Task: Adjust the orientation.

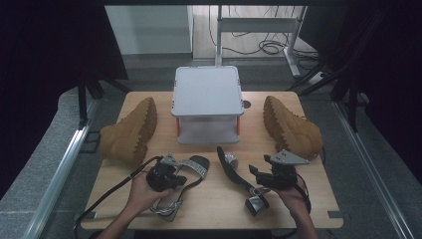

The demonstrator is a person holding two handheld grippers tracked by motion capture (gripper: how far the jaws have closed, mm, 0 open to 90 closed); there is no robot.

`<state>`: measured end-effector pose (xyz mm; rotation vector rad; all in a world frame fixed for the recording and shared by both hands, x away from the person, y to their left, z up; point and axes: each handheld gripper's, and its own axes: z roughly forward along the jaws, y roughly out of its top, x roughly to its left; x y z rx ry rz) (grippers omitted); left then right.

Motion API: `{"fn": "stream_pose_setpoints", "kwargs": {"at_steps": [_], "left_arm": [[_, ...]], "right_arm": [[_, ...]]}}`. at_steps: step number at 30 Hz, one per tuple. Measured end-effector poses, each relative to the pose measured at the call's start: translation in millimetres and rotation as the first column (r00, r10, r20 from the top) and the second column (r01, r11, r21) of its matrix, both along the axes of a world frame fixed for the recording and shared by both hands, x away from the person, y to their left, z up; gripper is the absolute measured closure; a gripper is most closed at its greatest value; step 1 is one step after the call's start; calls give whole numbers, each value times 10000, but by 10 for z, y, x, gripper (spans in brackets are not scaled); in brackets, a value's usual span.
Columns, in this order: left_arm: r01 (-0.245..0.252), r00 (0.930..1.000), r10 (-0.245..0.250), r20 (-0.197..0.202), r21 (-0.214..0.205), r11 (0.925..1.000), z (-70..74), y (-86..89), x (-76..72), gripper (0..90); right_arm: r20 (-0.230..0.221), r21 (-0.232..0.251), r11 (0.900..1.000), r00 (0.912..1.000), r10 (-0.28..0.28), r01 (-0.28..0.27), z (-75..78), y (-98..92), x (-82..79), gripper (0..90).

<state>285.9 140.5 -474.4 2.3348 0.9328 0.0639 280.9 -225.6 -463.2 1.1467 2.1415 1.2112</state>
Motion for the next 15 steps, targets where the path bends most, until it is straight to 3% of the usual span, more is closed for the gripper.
{"fn": "stream_pose_setpoints", "kwargs": {"at_steps": [3,6,8,10,15], "left_arm": [[-107,9999,106,59,42,9999,10,0,0,839],[-414,9987,410,313,108,9991,31,7,-7,672],[-715,9971,700,289,572,9958,26,-7,-25,510],[-936,9953,912,326,798,9924,12,-18,-55,409],[-949,9955,940,136,1199,9882,-52,-53,-86,289]], "right_arm": [[3,9,10000,10000,10,-10,0,1,-2,313],[-6,13,10000,10000,18,-18,-6,3,-5,313],[-33,-40,10000,10000,-25,25,-16,0,-4,313],[-71,-28,10000,10000,-33,33,-28,2,1,313],[-100,-117,9999,9999,-21,20,-45,16,2,313]]}}
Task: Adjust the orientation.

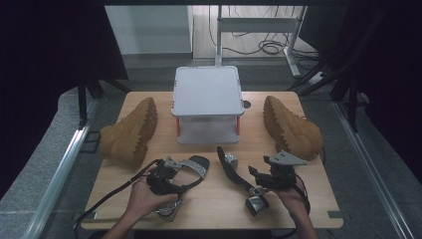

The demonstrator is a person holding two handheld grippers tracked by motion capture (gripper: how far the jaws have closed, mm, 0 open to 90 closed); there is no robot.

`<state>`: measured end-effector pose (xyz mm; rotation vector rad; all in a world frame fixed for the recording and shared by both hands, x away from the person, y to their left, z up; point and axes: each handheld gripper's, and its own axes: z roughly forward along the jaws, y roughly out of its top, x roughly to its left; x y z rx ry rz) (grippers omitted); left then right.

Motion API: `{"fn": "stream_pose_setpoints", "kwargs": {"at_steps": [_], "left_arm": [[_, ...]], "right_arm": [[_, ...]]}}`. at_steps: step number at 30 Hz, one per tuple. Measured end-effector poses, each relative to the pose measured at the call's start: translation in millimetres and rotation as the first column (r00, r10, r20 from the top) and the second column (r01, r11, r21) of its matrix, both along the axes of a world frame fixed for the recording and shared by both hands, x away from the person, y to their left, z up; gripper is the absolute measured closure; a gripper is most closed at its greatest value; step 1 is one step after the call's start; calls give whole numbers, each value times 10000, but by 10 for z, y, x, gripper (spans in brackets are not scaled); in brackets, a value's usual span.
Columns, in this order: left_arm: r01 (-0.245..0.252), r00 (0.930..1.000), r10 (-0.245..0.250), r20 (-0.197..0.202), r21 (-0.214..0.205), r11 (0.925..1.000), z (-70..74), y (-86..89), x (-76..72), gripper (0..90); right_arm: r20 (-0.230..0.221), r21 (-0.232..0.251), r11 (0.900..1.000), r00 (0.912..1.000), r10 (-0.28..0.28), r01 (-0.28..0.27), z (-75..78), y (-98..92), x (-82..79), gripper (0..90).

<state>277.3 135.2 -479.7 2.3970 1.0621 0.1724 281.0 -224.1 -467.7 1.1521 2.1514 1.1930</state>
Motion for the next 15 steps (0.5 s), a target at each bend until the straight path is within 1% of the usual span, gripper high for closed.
{"fn": "stream_pose_setpoints", "kwargs": {"at_steps": [1,2,4,7,9,11,15], "left_arm": [[23,10000,-23,-50,116,9999,-23,-7,2,277],[-53,10000,53,-60,111,9999,-46,-14,6,271],[-110,9996,117,-239,308,9995,-107,-23,30,269],[-201,9993,212,-294,345,9992,-140,-22,40,278],[-162,9991,180,-373,472,9988,-173,-30,32,285],[-213,9992,233,-340,580,9981,-192,-33,26,287],[-302,9987,322,-400,496,9983,-200,-21,28,290]], "right_arm": [[14,-6,10000,10000,4,-4,-3,3,1,313],[35,-90,10000,10000,-5,6,-4,11,2,313],[47,-156,9999,10000,-43,44,-4,12,5,312],[46,-191,9998,9999,-107,108,-5,2,8,312],[41,-190,9997,9999,-119,119,-9,-2,11,312],[40,-235,9996,9998,-177,178,-14,-4,15,312],[50,-281,9993,9997,-245,247,-21,-4,20,312]]}}
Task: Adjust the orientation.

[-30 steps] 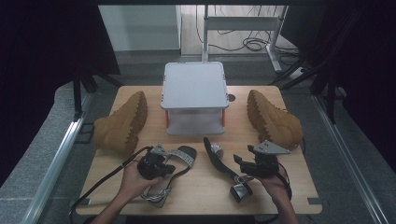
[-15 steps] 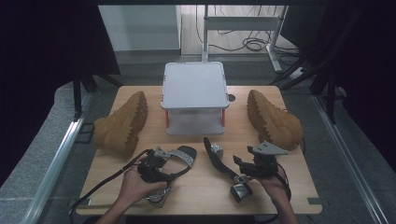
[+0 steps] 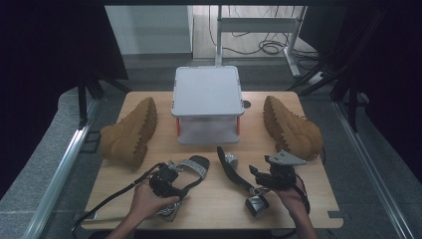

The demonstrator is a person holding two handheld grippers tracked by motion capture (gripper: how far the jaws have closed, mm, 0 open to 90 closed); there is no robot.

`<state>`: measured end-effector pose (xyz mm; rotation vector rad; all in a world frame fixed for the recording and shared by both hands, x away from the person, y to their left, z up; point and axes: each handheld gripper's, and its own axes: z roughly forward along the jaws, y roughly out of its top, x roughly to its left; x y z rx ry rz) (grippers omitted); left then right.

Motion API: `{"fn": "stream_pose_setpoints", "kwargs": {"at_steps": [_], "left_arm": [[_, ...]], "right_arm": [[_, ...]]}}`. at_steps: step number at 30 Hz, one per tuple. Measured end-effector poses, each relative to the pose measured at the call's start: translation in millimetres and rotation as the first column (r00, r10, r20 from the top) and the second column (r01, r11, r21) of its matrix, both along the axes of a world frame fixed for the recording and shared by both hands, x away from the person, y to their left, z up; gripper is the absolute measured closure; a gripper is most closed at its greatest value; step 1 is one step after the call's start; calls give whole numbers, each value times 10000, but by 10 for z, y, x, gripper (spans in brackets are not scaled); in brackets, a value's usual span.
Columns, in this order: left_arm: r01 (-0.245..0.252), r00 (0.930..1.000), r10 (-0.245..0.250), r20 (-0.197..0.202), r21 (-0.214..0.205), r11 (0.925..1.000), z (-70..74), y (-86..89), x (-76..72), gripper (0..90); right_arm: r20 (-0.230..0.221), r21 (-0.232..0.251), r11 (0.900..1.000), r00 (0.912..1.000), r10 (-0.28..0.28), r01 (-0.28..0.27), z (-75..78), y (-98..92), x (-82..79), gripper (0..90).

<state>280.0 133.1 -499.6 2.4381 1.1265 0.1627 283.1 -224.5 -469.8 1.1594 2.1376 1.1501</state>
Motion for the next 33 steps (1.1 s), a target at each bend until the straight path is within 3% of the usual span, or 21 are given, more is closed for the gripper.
{"fn": "stream_pose_setpoints", "kwargs": {"at_steps": [8,14,17,22,31,33], "left_arm": [[-142,9999,142,-88,17,9999,-3,0,-5,295],[122,9996,-113,-258,343,9993,32,30,26,338],[253,9996,-247,-101,635,9977,58,93,19,383],[334,9994,-337,28,647,9973,59,176,21,423],[456,9989,-450,-138,530,9976,61,193,54,417],[375,9987,-354,-371,582,9976,39,192,75,365]], "right_arm": [[-23,14,10000,10000,-51,51,-10,15,-2,312],[-5,-62,9999,10000,-80,80,-21,15,6,312],[-2,-22,9999,9999,-115,115,-17,10,3,312],[3,-65,9999,9999,-118,118,-20,17,4,312],[-49,-69,9999,9999,-121,121,-34,25,8,312],[-48,-73,9999,9999,-119,118,-34,25,7,312]]}}
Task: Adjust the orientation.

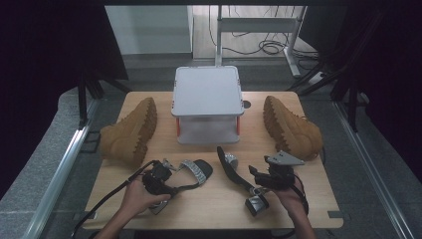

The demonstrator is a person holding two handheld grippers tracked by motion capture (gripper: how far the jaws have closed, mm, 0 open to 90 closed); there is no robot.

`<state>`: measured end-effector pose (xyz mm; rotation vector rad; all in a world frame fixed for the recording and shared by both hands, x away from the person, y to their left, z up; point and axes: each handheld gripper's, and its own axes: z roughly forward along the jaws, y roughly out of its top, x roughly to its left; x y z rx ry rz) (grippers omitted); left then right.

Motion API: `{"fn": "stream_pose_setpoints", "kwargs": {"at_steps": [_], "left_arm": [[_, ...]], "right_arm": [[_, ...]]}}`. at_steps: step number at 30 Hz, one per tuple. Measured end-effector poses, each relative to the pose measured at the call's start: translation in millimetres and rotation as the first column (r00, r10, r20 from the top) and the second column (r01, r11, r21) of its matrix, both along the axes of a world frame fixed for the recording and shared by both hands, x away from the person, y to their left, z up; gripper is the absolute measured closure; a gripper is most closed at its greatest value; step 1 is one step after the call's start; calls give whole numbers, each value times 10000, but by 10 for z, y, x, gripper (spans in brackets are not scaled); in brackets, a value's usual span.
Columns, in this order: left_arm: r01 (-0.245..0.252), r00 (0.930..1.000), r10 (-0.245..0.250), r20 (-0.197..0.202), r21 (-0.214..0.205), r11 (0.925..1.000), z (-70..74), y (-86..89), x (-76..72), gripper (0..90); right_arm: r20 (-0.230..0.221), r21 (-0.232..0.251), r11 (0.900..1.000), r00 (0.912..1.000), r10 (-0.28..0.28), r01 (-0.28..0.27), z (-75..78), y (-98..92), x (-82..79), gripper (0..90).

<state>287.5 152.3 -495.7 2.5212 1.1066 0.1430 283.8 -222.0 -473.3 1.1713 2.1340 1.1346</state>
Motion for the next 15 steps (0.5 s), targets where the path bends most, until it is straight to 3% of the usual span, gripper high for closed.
{"fn": "stream_pose_setpoints", "kwargs": {"at_steps": [2,5,10,15], "left_arm": [[-80,9997,80,-241,-11,10000,-20,8,25,345],[-64,9989,52,-475,-245,9997,-25,10,30,417],[-58,9993,51,-366,-191,9998,-19,13,27,428],[-219,9994,206,-262,-481,9986,12,78,27,430]], "right_arm": [[1,-11,10000,10000,2,-2,-1,1,-1,312],[8,-13,10000,10000,6,-6,0,2,-1,312],[4,-5,10000,10000,-12,12,-1,-1,-1,312],[33,36,10000,10000,-12,12,5,-10,-3,312]]}}
